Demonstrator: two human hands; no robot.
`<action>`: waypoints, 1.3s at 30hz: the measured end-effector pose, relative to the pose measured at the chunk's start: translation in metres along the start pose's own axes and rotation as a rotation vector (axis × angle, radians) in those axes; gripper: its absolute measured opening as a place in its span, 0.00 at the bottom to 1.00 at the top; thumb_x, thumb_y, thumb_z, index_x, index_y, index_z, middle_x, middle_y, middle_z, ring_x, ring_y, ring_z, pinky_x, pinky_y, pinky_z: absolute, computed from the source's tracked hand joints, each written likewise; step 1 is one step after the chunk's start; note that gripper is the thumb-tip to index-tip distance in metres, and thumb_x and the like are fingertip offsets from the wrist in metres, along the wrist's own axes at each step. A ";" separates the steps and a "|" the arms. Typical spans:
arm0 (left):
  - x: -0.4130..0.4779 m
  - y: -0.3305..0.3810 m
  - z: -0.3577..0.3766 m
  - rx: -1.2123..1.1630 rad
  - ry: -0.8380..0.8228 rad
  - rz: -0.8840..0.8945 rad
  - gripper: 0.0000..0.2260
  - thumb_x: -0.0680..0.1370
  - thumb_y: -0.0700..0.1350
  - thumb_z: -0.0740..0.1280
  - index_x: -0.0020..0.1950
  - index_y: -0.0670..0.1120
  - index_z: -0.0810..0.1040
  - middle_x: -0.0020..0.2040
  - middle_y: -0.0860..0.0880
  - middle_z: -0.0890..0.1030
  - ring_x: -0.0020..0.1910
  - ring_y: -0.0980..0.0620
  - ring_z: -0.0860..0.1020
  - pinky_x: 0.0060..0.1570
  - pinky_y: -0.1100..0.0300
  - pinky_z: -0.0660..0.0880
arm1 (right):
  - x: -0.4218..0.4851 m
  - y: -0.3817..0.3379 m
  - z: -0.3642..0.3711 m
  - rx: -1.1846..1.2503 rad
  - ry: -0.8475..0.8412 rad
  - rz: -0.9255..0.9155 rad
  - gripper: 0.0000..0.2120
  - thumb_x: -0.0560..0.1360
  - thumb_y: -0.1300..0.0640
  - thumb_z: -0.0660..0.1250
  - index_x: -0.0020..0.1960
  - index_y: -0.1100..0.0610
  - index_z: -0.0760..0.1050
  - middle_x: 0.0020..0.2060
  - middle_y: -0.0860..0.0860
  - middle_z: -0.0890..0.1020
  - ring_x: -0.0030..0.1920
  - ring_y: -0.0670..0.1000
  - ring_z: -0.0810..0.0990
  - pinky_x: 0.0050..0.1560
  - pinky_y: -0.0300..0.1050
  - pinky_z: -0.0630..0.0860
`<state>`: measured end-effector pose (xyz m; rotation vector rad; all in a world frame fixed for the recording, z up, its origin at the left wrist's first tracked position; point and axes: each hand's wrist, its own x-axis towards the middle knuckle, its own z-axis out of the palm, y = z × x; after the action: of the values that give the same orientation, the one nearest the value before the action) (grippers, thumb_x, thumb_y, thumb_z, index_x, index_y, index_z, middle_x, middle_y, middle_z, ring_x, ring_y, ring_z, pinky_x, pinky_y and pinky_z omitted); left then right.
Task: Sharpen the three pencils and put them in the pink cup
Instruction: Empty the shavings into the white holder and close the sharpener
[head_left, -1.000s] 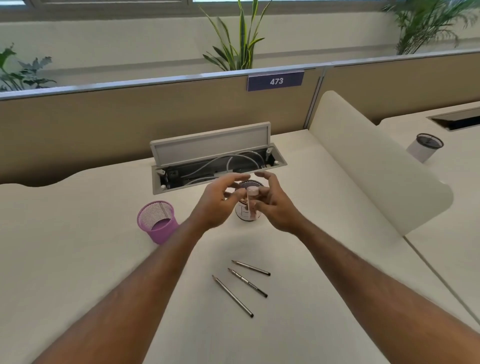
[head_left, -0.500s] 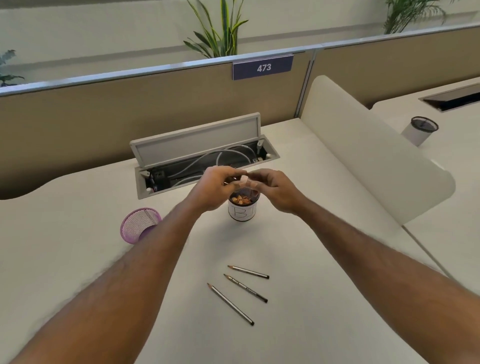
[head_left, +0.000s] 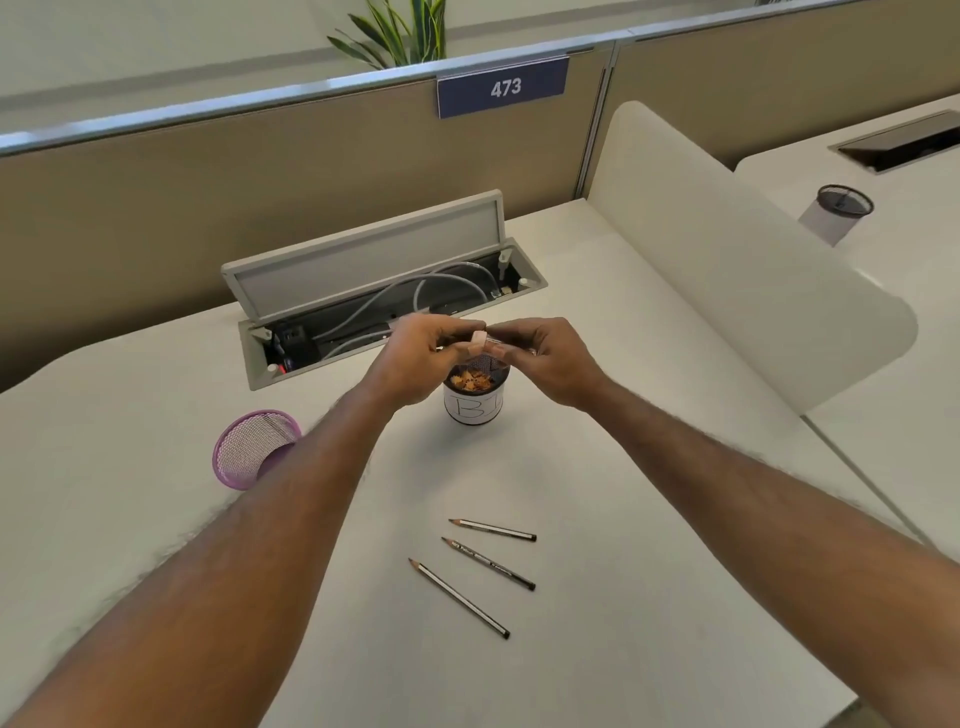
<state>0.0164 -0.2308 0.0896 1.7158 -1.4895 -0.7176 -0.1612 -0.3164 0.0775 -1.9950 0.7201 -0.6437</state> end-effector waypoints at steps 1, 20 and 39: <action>0.000 -0.001 0.001 0.001 -0.003 0.004 0.13 0.78 0.42 0.68 0.61 0.47 0.81 0.53 0.50 0.83 0.55 0.52 0.79 0.47 0.62 0.78 | 0.000 0.002 0.001 -0.006 0.005 -0.001 0.14 0.77 0.60 0.68 0.62 0.60 0.79 0.54 0.55 0.84 0.50 0.44 0.80 0.47 0.29 0.77; 0.002 0.003 0.019 -0.135 0.158 -0.158 0.10 0.81 0.46 0.63 0.54 0.44 0.83 0.41 0.52 0.82 0.40 0.60 0.81 0.34 0.72 0.75 | 0.005 0.006 0.007 -0.092 -0.038 -0.038 0.10 0.77 0.59 0.66 0.57 0.58 0.81 0.46 0.54 0.85 0.47 0.49 0.82 0.46 0.44 0.82; -0.003 -0.004 0.013 -0.139 0.047 -0.062 0.12 0.82 0.48 0.62 0.57 0.47 0.83 0.44 0.50 0.84 0.42 0.56 0.81 0.39 0.71 0.76 | 0.012 0.003 -0.008 0.266 -0.264 0.163 0.13 0.79 0.60 0.64 0.60 0.65 0.78 0.52 0.61 0.83 0.52 0.51 0.82 0.47 0.39 0.80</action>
<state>0.0080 -0.2303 0.0787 1.6677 -1.3284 -0.7896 -0.1593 -0.3305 0.0805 -1.7149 0.5956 -0.3499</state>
